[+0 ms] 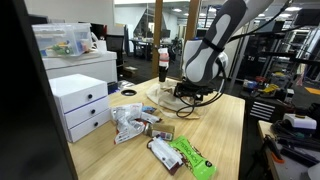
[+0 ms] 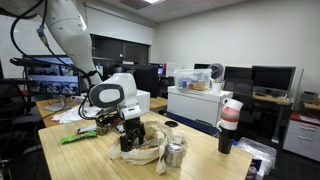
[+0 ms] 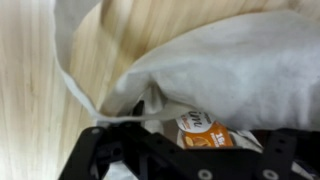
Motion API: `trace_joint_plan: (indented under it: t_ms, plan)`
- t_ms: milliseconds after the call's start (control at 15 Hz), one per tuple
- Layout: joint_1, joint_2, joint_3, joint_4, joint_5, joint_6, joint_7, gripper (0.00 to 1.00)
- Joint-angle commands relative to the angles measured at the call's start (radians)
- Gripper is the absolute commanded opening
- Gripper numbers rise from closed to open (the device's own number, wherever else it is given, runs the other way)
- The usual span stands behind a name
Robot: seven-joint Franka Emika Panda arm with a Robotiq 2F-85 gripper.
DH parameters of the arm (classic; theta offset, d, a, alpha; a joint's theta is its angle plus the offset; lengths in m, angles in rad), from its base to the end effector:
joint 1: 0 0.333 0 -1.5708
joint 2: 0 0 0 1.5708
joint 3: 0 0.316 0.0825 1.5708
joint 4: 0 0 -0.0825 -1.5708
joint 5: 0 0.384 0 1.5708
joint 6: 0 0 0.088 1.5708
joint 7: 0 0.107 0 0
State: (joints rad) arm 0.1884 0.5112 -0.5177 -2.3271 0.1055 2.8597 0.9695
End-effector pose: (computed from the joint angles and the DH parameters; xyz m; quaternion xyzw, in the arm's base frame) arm 0.4887 -0.1882 0.1578 0.7810 -0.6139 0.0785 0.0834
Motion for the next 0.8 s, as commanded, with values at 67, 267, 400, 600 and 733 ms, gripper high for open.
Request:
trace_joint_plan:
  t_ms: [67,267,400,600,733]
  plan:
    - [0.0,-0.029,-0.015,-0.007,-0.022,-0.081,0.118,1.0]
    - [0.009,-0.031,-0.031,0.004,-0.04,-0.063,0.191,1.0]
    - [0.018,-0.034,-0.046,0.006,-0.057,-0.045,0.236,1.0]
    - [0.027,-0.039,-0.066,0.011,-0.085,-0.033,0.285,1.0]
    - [-0.013,-0.063,-0.028,0.01,-0.081,-0.044,0.245,1.0]
